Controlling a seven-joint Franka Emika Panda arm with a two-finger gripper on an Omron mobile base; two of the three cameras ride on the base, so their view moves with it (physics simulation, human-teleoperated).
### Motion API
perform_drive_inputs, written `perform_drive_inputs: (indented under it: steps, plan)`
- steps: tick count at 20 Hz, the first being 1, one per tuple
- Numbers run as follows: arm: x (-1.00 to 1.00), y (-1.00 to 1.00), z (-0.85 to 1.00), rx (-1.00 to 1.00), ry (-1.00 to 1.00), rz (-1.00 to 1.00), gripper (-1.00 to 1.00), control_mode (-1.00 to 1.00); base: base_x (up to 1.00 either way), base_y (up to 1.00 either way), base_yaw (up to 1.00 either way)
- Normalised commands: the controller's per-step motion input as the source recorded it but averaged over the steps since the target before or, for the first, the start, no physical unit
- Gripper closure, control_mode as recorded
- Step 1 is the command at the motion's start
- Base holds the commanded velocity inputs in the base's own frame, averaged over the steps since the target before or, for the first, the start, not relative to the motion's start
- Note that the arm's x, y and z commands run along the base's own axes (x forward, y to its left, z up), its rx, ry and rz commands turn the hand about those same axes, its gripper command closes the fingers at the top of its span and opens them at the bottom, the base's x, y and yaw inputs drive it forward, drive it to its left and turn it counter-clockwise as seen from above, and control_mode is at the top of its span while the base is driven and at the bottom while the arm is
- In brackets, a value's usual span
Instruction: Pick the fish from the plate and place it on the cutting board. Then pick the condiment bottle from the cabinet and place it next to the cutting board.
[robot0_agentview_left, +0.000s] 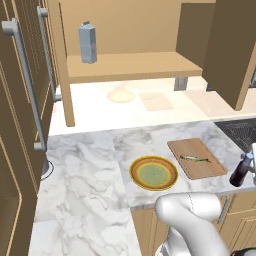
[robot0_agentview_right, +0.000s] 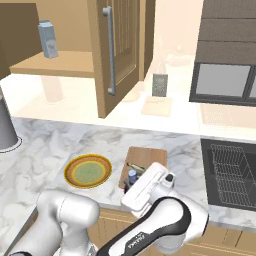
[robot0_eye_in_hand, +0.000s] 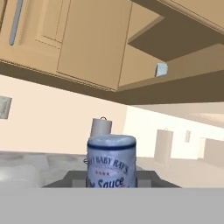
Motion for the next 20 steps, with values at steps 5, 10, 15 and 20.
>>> perform_drive_inputs:
  steps: [5,10,15,20]
  plan:
    - [0.13,-0.16,-0.2,0.0,-0.03,0.0,1.0,-1.0,0.0,0.0,0.0]
    - [0.09,-0.17,-0.17,0.0,-0.02,0.0,1.0,-1.0,0.0,0.0,0.0]
    - [0.07,-0.11,-0.09,0.0,-0.02,0.0,1.0,-1.0,0.0,0.0,0.0]
    - [0.08,-0.06,-0.17,0.0,-0.02,0.0,1.0,-1.0,0.0,0.0,0.0]
